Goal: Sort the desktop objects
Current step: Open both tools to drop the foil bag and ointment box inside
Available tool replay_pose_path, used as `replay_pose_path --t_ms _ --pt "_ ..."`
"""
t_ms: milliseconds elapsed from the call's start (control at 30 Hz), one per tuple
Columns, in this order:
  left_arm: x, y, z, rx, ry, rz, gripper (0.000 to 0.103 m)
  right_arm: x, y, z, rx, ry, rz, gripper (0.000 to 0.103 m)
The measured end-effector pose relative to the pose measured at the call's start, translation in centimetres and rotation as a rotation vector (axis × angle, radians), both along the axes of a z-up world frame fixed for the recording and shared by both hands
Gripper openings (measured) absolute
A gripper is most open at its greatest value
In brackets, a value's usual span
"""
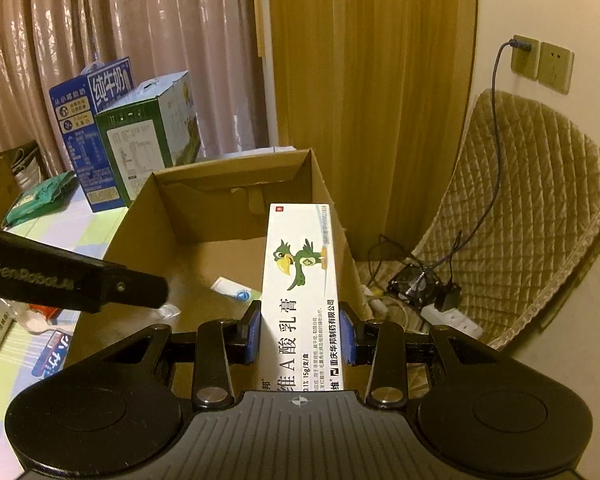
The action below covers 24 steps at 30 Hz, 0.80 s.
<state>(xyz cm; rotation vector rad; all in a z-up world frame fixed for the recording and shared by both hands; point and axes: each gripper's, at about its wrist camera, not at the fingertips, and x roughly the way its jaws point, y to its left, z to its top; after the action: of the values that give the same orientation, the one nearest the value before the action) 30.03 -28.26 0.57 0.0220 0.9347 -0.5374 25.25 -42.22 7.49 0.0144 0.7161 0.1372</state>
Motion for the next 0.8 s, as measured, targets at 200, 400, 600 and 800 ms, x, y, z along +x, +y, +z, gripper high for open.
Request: replay_pose_path --t_ms 200,400,600,800 --pt "-1.4 1.5 0.5 0.005 -0.023 0.011 0.033 -0.3 0.1 -0.3 0.008 0.011 -0.002 0.035" --pt "-2.1 2.6 0.9 -0.004 -0.025 0.022 0.036 -0.2 0.6 0.0 0.017 0.001 0.000 0.035" --pt "-2.8 3.6 1.1 -0.008 -0.033 0.030 0.037 0.1 0.2 0.6 0.060 -0.041 -0.032 0.047" --pt "-4.4 5.0 1.4 -0.013 -0.053 0.045 0.039 -1.7 -0.4 1.4 0.081 -0.062 -0.050 0.048"
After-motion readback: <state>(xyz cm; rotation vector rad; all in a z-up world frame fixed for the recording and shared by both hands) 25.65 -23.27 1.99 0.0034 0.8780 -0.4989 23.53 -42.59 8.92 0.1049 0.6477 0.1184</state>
